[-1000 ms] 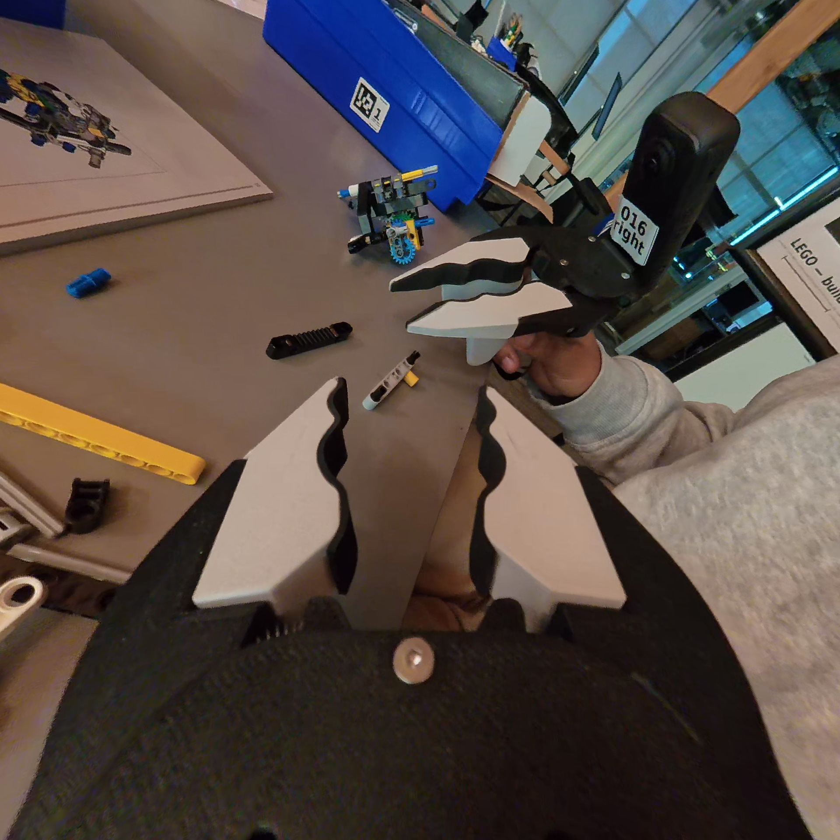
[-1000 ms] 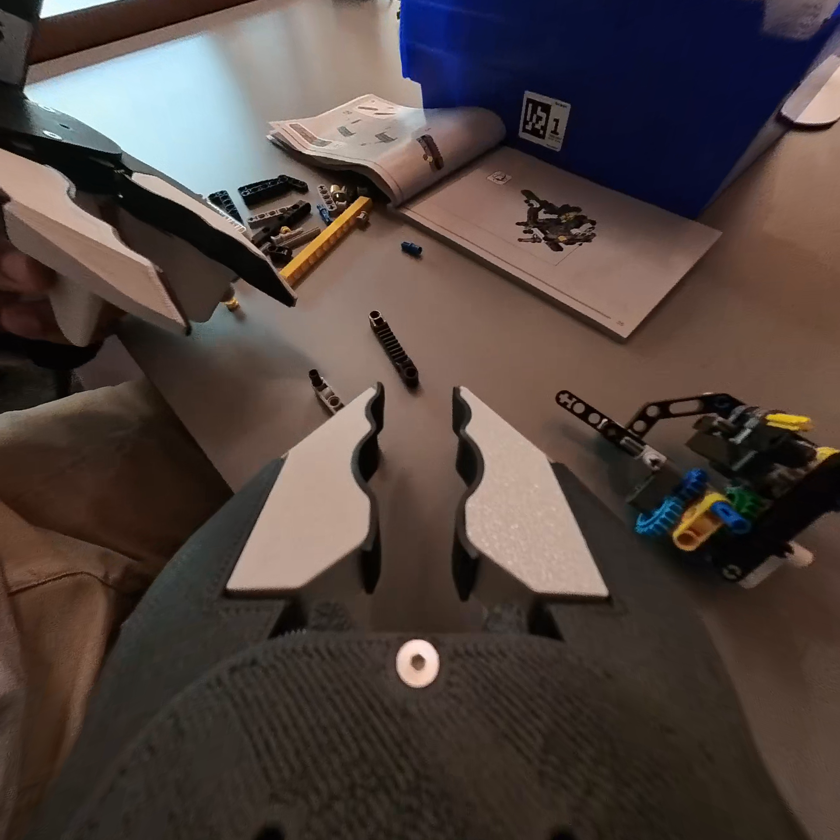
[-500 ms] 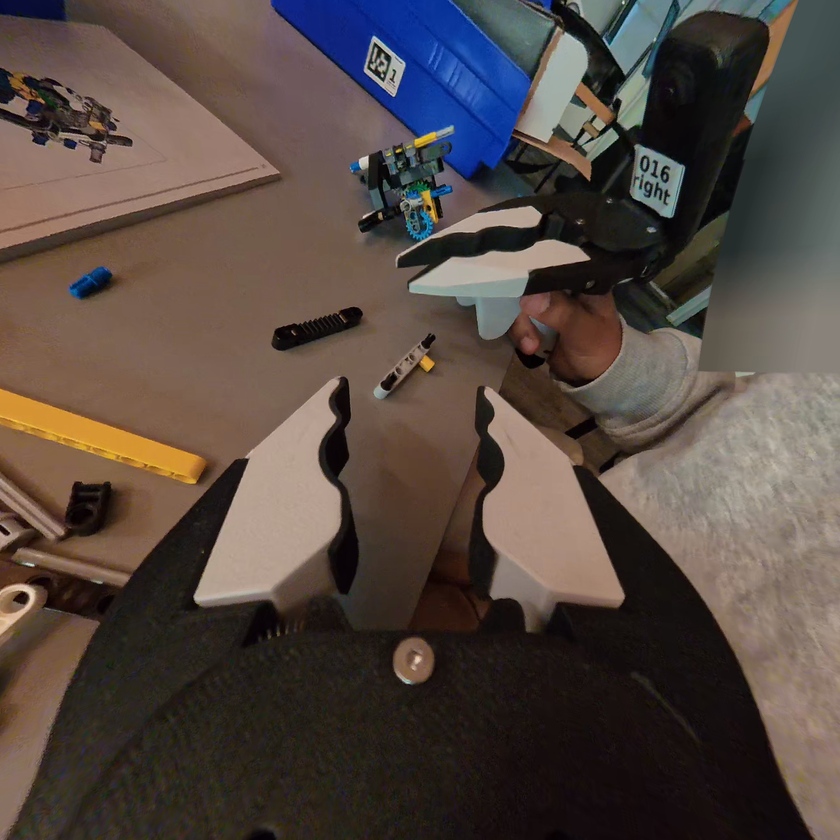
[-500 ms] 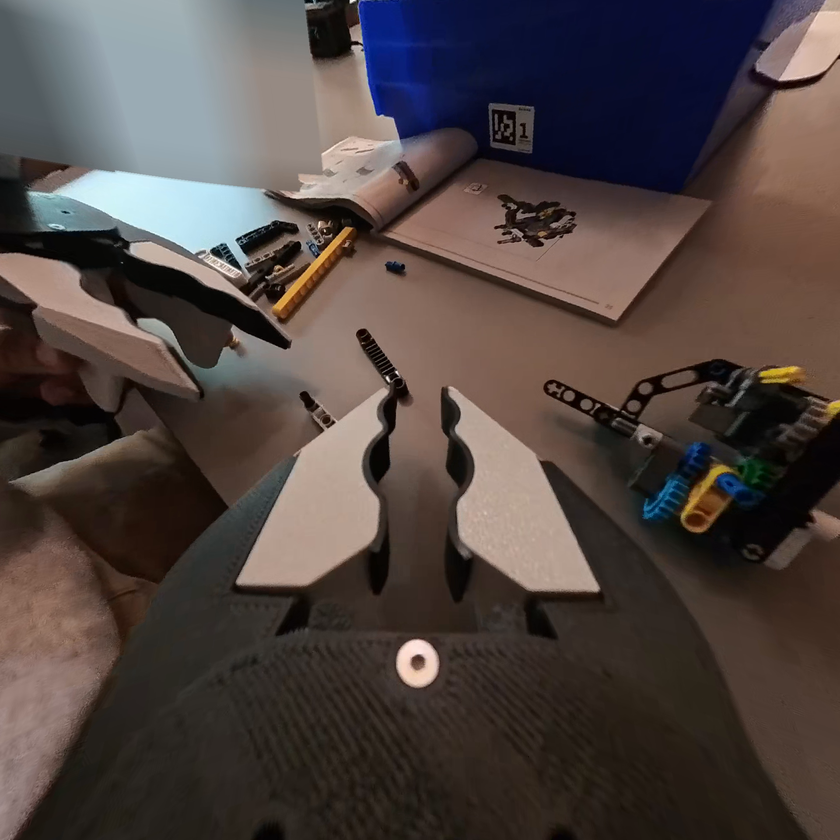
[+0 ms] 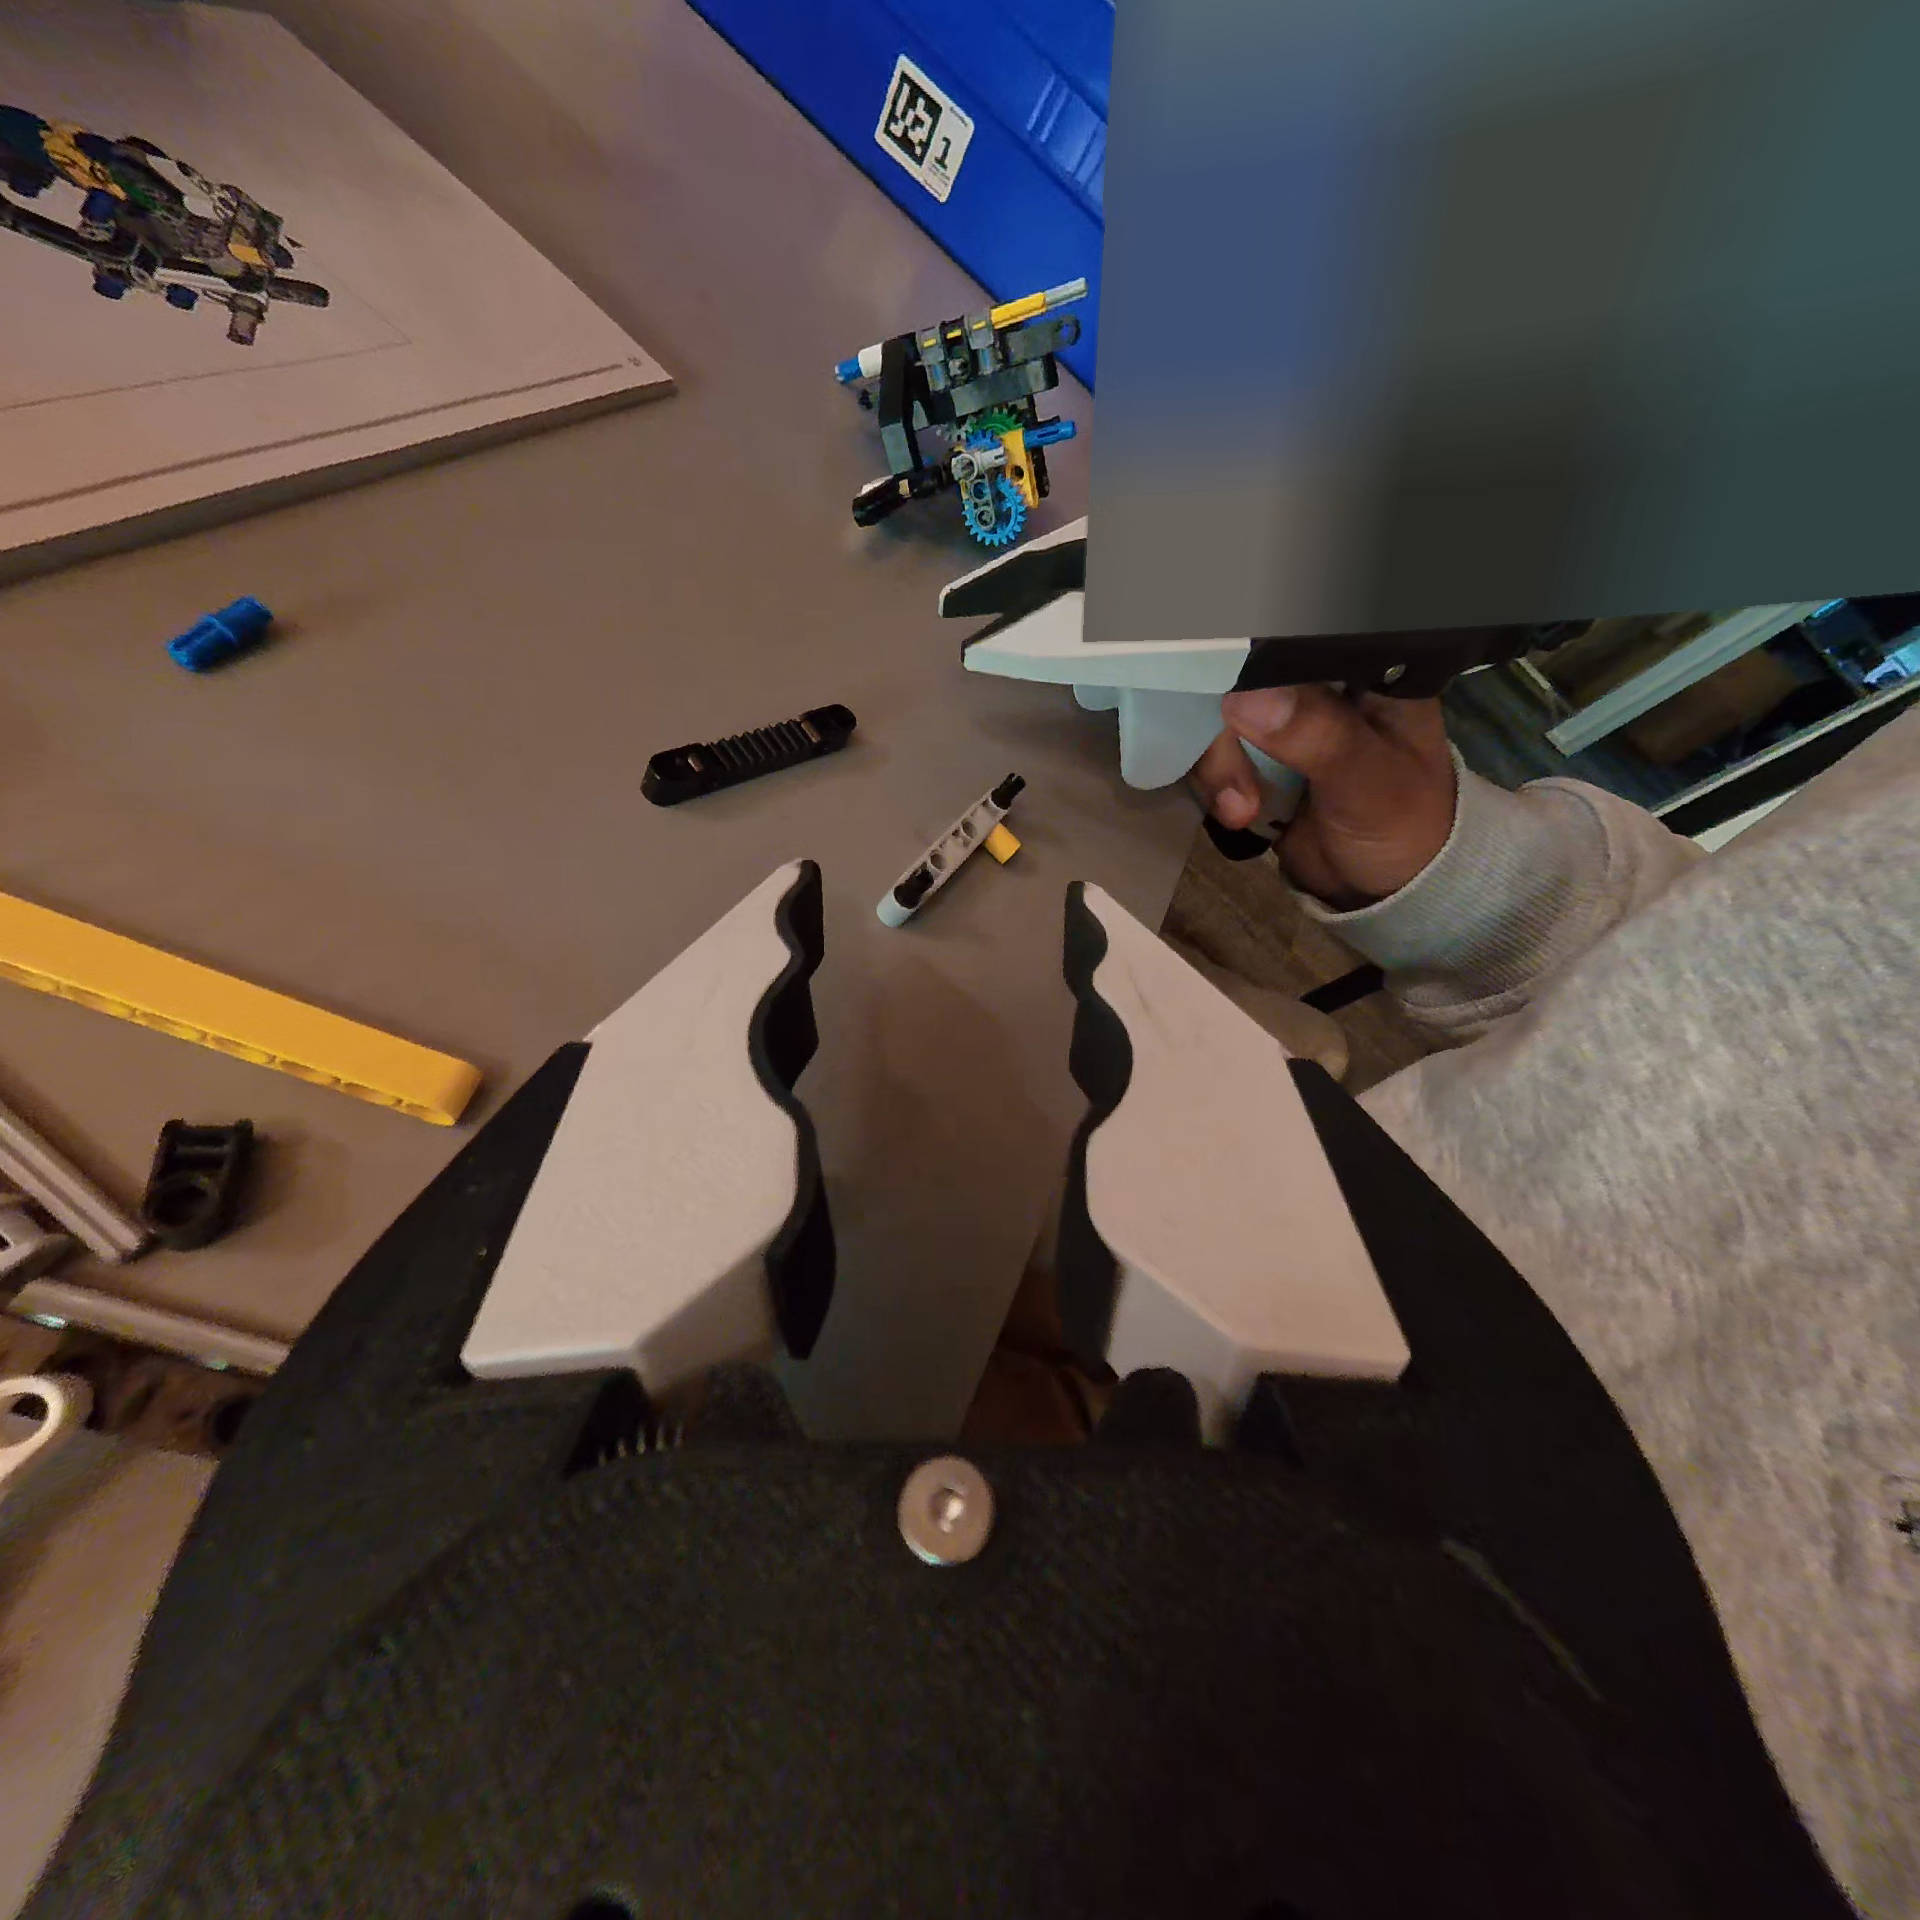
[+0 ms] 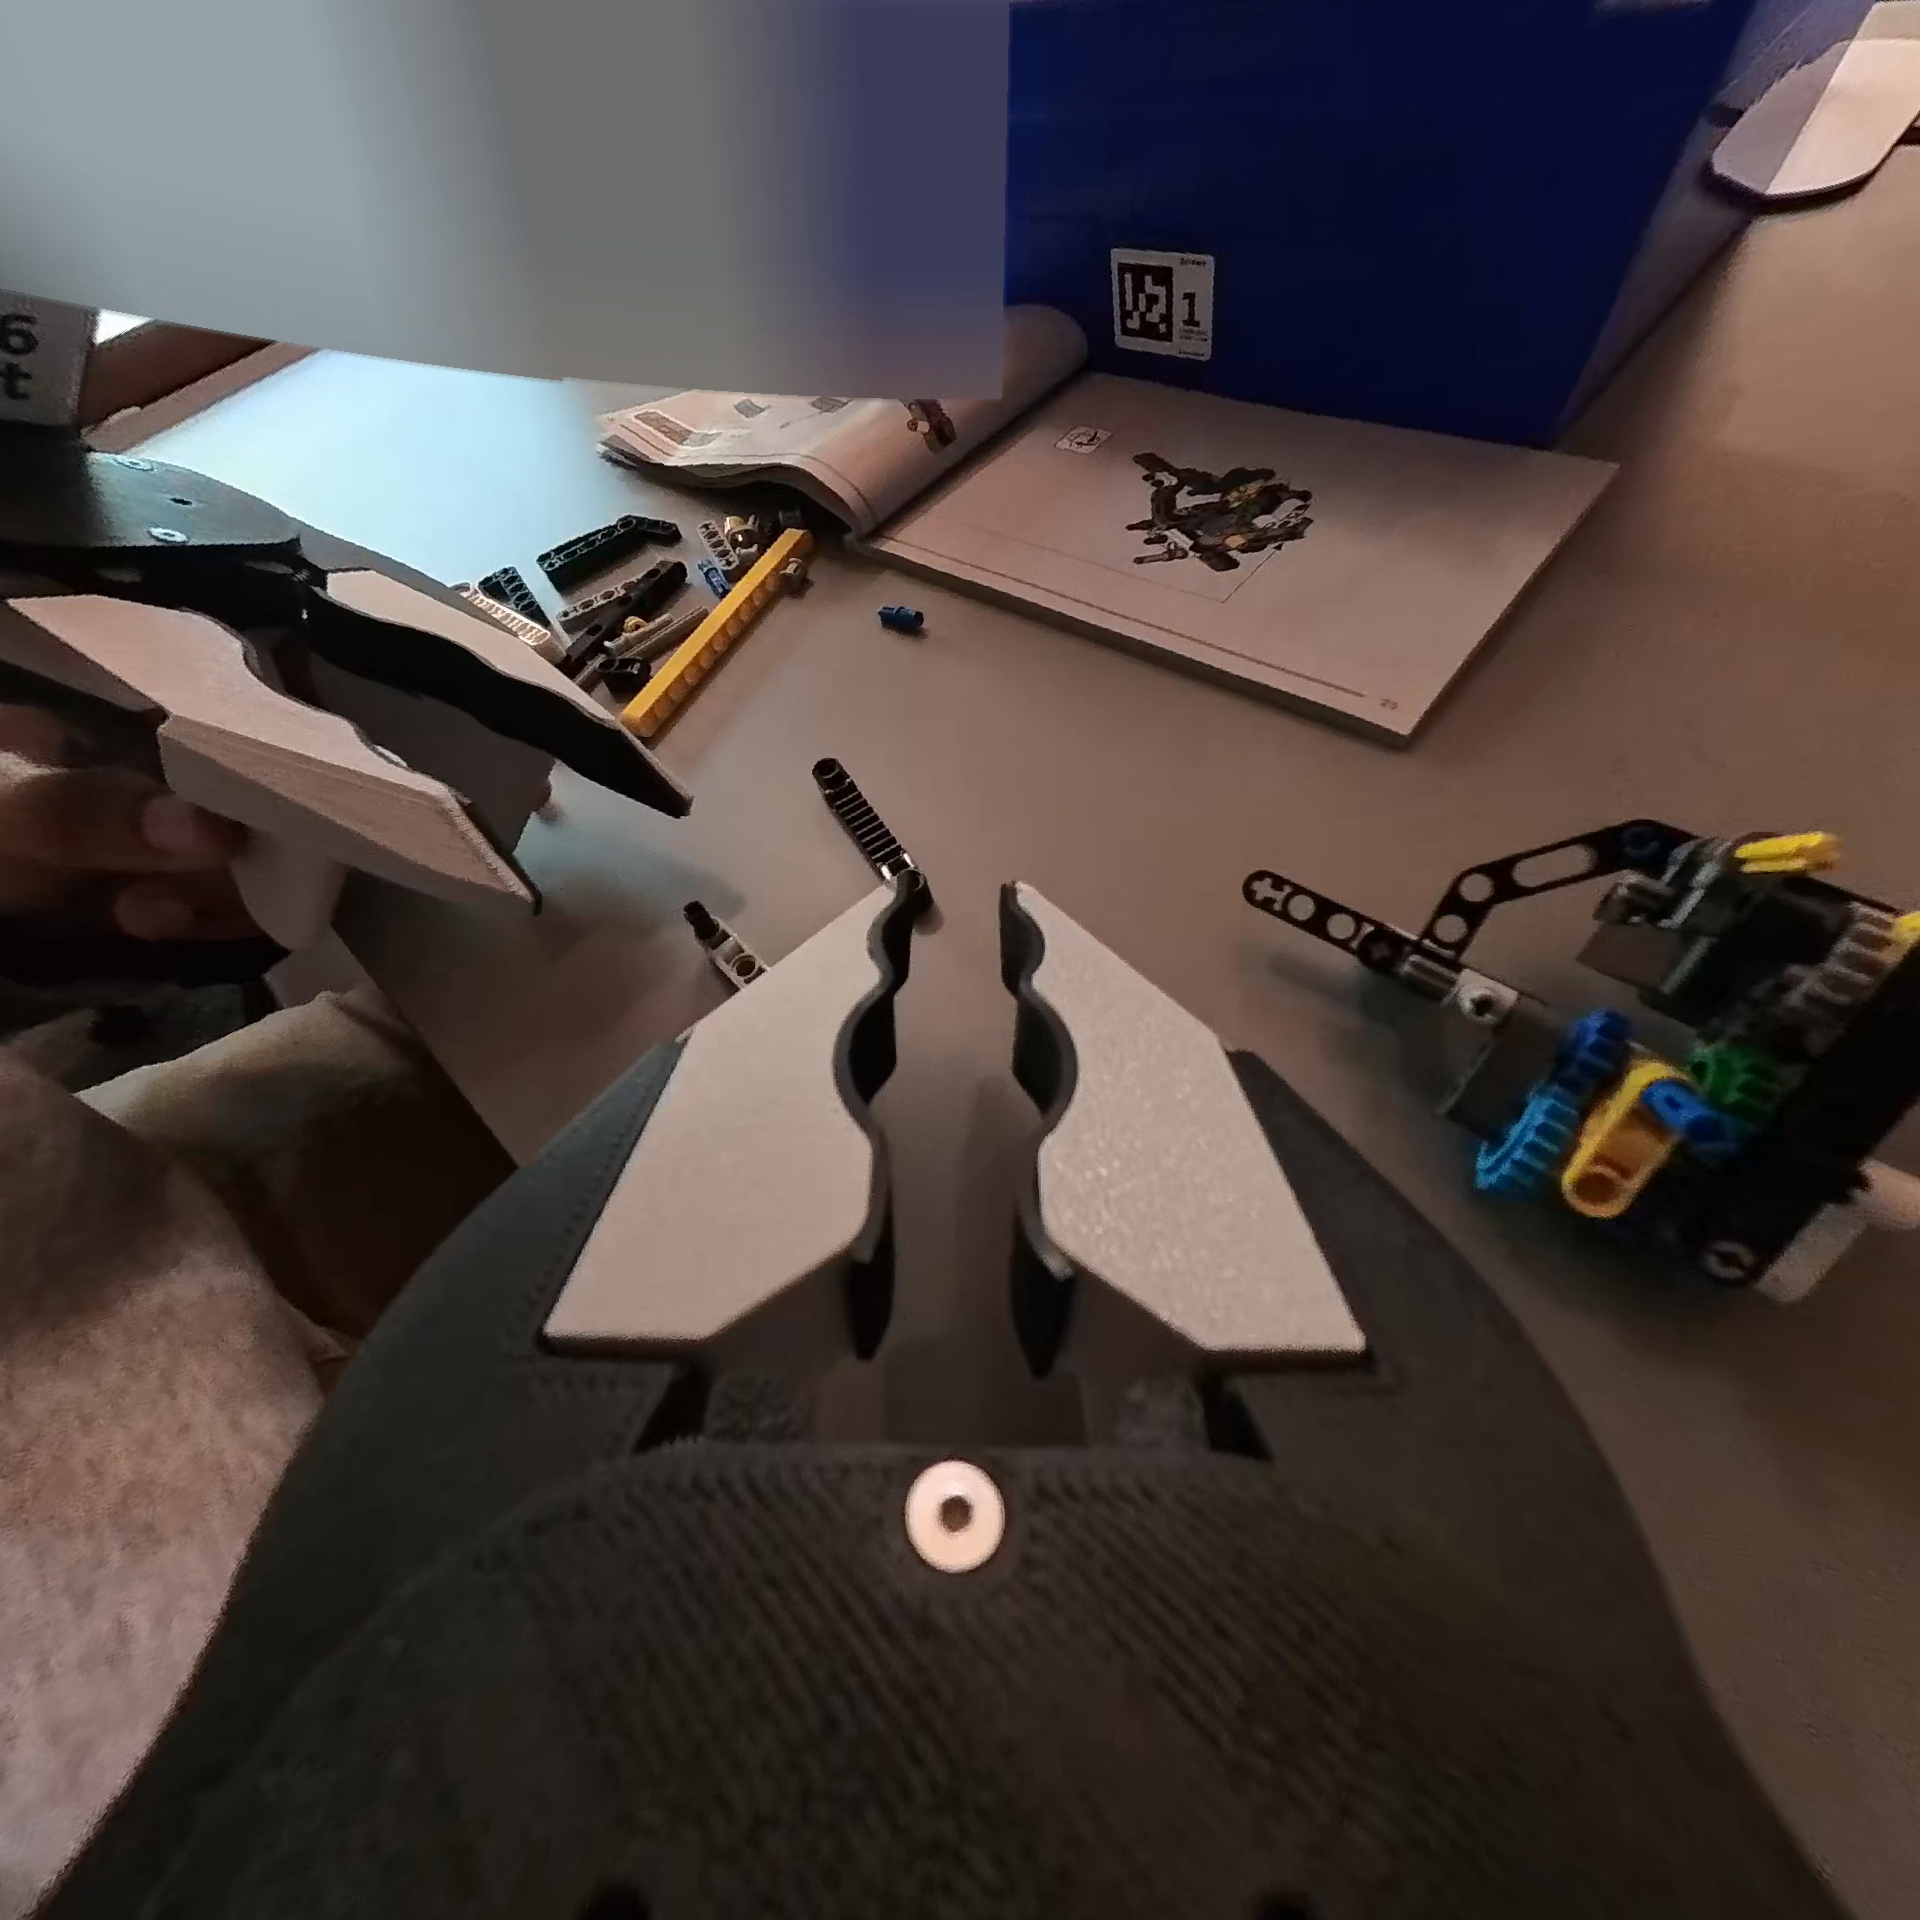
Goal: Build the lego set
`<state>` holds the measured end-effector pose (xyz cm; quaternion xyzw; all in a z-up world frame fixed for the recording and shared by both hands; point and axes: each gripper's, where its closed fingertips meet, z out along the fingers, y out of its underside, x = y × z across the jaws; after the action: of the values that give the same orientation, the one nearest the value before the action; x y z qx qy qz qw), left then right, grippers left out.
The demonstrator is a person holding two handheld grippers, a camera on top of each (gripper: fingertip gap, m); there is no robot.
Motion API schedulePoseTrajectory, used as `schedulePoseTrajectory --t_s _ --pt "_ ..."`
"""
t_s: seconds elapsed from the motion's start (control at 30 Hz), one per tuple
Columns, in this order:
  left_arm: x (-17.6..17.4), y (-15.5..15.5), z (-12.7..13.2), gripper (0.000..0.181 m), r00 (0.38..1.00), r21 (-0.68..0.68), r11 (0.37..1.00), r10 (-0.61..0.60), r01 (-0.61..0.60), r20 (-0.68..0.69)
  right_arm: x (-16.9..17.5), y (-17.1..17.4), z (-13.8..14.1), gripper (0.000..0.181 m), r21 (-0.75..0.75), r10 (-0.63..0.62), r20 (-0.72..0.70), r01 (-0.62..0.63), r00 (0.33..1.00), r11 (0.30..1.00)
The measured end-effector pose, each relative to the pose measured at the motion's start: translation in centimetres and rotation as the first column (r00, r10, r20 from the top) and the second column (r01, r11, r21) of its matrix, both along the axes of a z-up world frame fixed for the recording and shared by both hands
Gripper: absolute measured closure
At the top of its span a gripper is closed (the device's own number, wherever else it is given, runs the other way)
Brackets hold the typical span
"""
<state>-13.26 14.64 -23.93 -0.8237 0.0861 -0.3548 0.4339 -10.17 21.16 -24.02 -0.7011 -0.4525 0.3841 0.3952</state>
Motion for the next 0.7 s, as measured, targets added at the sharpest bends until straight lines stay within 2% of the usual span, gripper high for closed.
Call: schedulePoseTrajectory --t_s 0.03,0.7 --pt "0.01 0.03 -0.02 0.136 1.000 -0.001 1.000 0.001 -0.001 0.000 0.00 0.00 -0.01 0.165 -0.001 0.000 0.001 0.000 1.000 1.000" --pt "0.11 -0.01 -0.05 0.136 1.000 -0.010 1.000 -0.008 0.008 0.013 -0.15 0.22 -0.43 0.160 -0.027 -0.012 0.022 0.013 1.000 1.000"
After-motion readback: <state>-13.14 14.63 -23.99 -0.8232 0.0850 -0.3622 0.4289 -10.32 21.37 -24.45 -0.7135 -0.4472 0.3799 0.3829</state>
